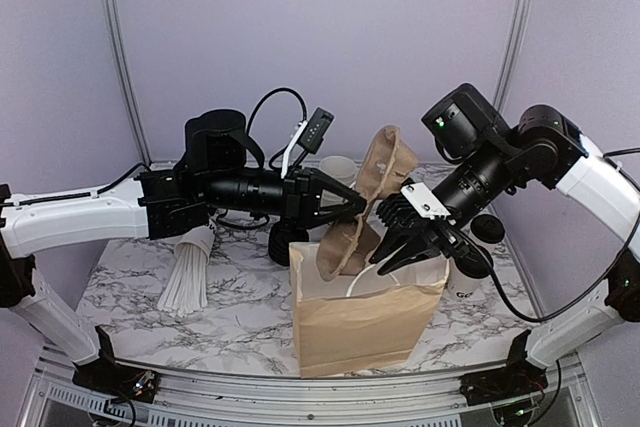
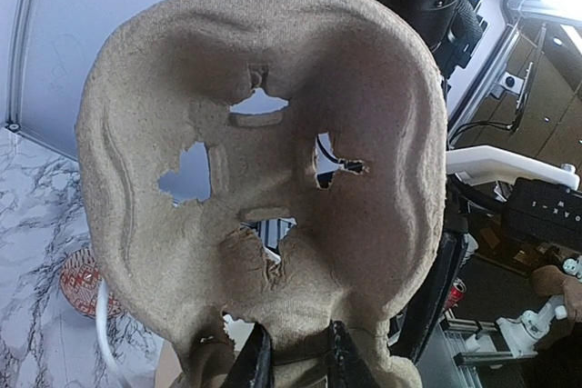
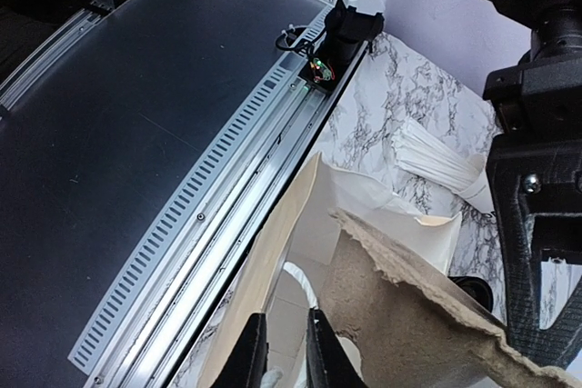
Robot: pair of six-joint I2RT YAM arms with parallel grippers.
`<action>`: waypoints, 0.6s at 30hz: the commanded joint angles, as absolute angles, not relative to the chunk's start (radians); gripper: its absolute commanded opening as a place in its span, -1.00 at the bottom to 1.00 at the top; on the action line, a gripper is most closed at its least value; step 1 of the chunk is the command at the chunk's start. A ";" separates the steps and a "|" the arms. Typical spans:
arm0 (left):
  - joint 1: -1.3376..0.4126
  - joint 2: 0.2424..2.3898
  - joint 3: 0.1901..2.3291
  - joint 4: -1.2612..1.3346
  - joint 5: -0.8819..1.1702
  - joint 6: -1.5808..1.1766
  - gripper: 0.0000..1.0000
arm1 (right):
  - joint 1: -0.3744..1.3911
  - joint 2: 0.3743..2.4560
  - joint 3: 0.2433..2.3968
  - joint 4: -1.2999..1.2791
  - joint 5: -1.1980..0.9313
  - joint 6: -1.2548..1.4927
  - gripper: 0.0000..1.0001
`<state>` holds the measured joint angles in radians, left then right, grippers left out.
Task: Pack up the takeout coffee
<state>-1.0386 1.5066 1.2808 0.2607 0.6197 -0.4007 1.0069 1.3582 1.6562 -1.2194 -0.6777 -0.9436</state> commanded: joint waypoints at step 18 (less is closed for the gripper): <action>-1.114 1.542 1.445 -0.266 0.421 -0.115 -0.70 | 1.011 1.364 1.721 -1.214 -0.685 -0.915 -0.38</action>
<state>-1.1049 1.5318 1.4033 -0.0948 0.4519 -0.1864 1.0069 1.3632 1.6585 -1.2106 -0.6708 -0.9314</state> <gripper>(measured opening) 0.178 0.242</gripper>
